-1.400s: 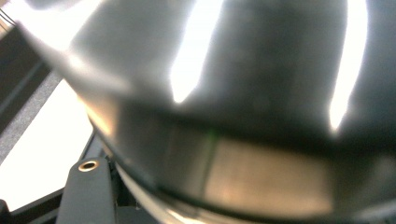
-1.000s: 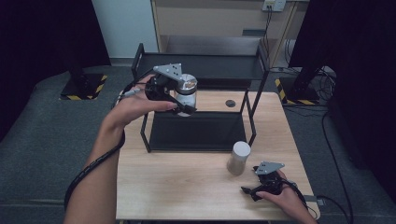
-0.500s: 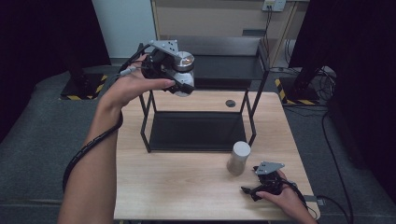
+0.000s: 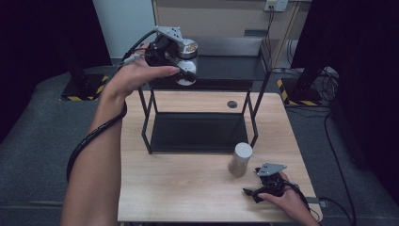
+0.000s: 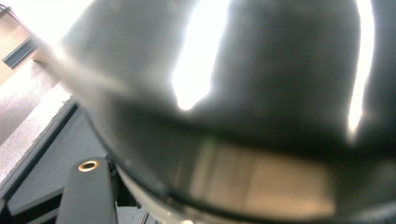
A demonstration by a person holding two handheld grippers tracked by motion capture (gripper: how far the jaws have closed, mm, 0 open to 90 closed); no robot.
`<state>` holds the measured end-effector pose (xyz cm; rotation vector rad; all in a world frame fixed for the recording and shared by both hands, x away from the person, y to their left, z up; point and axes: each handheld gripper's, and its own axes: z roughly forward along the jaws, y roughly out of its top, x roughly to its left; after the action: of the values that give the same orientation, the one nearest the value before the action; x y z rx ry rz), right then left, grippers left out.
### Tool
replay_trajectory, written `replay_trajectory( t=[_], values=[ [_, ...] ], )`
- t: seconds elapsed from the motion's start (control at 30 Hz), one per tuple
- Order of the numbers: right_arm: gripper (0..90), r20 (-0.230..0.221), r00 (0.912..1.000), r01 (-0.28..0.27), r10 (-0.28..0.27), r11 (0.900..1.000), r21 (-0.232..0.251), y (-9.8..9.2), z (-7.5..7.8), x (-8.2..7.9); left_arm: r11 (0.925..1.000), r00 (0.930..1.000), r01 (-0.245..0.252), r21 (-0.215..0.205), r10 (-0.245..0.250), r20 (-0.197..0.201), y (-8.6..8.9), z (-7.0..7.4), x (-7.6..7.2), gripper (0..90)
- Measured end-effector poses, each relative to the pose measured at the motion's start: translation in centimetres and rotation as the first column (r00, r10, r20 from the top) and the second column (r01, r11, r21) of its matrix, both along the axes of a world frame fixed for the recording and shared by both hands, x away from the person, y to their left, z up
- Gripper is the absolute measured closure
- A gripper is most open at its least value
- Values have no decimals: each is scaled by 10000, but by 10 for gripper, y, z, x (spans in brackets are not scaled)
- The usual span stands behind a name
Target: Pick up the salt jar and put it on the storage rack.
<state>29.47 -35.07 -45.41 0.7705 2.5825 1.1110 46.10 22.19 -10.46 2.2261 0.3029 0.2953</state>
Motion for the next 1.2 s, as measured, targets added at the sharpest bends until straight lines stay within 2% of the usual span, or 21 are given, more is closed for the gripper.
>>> replay_trajectory(
  t=[0.33, 0.63, 0.87, 0.93, 1.1, 1.2],
  values=[
    [17, 5, 10000, 1, -1, 10000, 0, 0, 0, 0, 9987, 9987, -506, -103, 507, 2, 0, -1, 2, 302],
    [17, 3, 10000, -1, 1, 10000, -2, 0, 0, 0, 9932, 9935, -1139, -239, 1140, 33, -2, -3, -1, 302],
    [17, 3, 10000, -1, 1, 10000, 0, 0, 0, 0, 9845, 9849, -1729, -296, 1732, 85, -5, -4, -3, 302],
    [17, 2, 10000, -2, 2, 10000, -1, 0, 0, 0, 9802, 9809, -1937, -420, 1941, 66, -6, -6, -4, 301],
    [17, 0, 10000, 0, 0, 10000, -2, 0, 0, 0, 9716, 9723, -2331, -400, 2335, 56, -13, -6, -6, 302],
    [17, -1, 10000, 2, -2, 10000, 0, 0, 0, 0, 9641, 9650, -2616, -463, 2622, 76, -17, -8, -7, 302]
  ],
)
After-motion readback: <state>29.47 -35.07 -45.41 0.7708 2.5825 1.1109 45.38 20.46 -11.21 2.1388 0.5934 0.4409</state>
